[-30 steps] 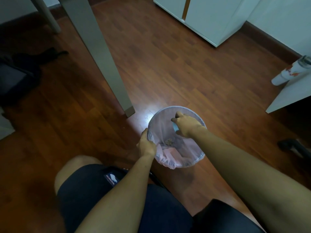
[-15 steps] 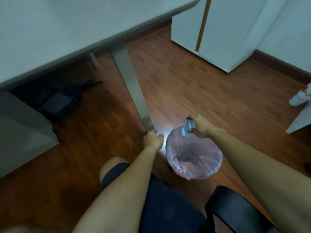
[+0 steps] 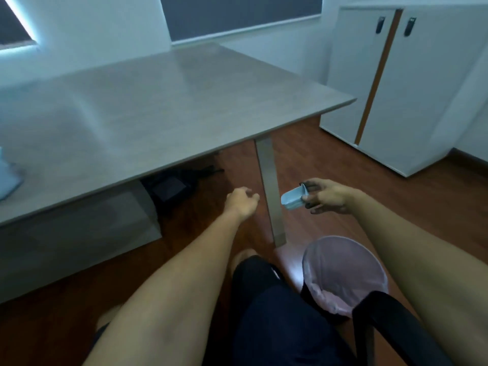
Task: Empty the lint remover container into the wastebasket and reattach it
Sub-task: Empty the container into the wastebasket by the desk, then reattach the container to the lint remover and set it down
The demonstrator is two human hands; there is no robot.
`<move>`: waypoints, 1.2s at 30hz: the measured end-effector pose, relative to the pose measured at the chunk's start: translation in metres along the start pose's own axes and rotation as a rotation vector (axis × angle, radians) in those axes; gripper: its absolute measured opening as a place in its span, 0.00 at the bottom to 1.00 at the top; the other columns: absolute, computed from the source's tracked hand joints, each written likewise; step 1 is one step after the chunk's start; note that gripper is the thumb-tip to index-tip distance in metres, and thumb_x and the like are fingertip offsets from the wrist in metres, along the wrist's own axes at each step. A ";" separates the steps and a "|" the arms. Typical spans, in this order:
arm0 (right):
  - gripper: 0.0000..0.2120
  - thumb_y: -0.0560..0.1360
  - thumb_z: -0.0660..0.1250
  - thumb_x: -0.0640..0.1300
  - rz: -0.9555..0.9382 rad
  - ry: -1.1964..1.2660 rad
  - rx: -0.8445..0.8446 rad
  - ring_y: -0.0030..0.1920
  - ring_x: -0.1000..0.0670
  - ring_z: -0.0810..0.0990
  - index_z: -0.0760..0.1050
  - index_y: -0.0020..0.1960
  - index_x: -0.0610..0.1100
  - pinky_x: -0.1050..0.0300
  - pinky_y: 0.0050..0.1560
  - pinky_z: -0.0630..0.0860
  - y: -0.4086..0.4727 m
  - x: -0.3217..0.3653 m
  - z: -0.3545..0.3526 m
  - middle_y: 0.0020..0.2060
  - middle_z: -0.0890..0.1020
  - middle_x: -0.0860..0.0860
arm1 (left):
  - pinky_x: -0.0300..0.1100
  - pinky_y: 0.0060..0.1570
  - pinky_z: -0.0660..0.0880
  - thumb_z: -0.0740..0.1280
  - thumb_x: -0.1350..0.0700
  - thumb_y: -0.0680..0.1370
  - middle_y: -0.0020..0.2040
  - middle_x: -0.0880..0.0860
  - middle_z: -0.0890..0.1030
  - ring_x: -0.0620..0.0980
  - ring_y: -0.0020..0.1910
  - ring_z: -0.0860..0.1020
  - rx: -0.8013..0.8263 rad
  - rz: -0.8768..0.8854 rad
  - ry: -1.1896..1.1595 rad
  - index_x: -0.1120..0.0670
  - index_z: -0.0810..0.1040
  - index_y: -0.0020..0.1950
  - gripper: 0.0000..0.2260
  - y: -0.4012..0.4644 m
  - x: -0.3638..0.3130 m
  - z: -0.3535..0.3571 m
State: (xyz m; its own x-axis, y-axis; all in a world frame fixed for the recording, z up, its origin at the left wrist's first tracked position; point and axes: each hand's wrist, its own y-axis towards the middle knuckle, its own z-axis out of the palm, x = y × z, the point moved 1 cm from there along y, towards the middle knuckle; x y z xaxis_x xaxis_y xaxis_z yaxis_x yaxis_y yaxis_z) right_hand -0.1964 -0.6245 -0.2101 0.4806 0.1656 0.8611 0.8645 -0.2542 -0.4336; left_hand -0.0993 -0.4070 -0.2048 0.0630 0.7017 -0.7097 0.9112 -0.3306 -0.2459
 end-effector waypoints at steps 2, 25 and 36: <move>0.27 0.74 0.69 0.36 -0.041 -0.042 0.028 0.48 0.47 0.78 0.67 0.71 0.43 0.51 0.50 0.78 0.001 0.027 0.009 0.65 0.76 0.43 | 0.46 0.67 0.70 0.64 0.49 0.79 0.67 0.54 0.78 0.54 0.67 0.74 -0.054 0.014 -0.007 0.54 0.77 0.68 0.19 -0.007 0.000 -0.032; 0.11 0.78 0.62 0.36 -0.207 0.048 0.548 0.42 0.48 0.80 0.73 0.60 0.42 0.62 0.33 0.80 -0.025 0.255 0.203 0.46 0.80 0.45 | 0.50 0.37 0.82 0.66 0.53 0.76 0.41 0.55 0.84 0.52 0.35 0.80 -0.558 -0.019 -0.240 0.51 0.75 0.38 0.07 -0.084 0.084 -0.313; 0.19 0.77 0.66 0.39 -0.300 0.001 0.511 0.43 0.49 0.80 0.70 0.67 0.44 0.56 0.42 0.78 0.014 0.311 0.278 0.47 0.80 0.47 | 0.44 0.49 0.74 0.68 0.45 0.70 0.49 0.51 0.83 0.56 0.52 0.80 -1.034 -0.229 0.015 0.49 0.79 0.43 0.09 -0.114 0.122 -0.378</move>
State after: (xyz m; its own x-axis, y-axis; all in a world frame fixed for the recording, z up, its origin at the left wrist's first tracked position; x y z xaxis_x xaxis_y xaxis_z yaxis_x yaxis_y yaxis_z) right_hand 0.0063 -0.3119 -0.0224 0.2047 0.1582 0.9660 0.9239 0.2947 -0.2440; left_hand -0.0415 -0.0453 -0.0136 -0.1556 0.6893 -0.7075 0.8049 0.5037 0.3137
